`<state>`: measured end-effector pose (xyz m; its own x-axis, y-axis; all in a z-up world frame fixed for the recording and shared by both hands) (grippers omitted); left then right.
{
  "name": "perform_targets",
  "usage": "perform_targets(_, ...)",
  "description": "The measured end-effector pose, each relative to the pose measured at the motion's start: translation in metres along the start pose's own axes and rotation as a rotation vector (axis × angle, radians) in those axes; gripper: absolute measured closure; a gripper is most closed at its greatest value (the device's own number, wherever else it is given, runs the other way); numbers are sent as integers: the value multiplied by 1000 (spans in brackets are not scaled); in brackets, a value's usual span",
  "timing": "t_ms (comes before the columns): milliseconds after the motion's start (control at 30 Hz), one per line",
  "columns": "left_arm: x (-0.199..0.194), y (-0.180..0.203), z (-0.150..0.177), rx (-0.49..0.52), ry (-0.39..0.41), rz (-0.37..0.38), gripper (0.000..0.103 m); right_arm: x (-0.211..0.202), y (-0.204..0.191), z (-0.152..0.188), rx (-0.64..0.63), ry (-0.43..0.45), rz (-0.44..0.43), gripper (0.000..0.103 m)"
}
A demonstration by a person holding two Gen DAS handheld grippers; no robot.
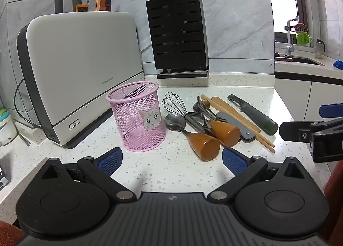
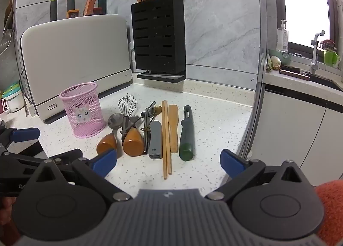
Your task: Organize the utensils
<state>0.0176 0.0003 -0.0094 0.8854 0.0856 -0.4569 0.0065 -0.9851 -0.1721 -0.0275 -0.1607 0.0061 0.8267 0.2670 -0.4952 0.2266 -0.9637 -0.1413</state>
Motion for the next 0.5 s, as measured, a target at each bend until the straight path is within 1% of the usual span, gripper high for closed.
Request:
perform_targets(33, 0, 1, 0, 15, 0, -10, 0, 0, 0, 0, 1, 0, 0, 3)
perform_targets(500, 1, 1, 1, 7, -4, -11, 0, 2, -3, 1, -5, -7, 8, 3)
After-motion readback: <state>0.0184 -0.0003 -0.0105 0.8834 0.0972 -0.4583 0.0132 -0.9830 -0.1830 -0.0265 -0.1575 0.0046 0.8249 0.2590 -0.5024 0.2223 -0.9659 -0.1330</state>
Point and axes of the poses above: each gripper's, at about its wrist camera, not at the fingertips, and x roughly the way its jaws point, y to its right, z to its underside, the point moved 2 cm from there along x, roughly the way its jaws point, and after that the axes turned 5 degrees about -z, right-handed, at the moved point
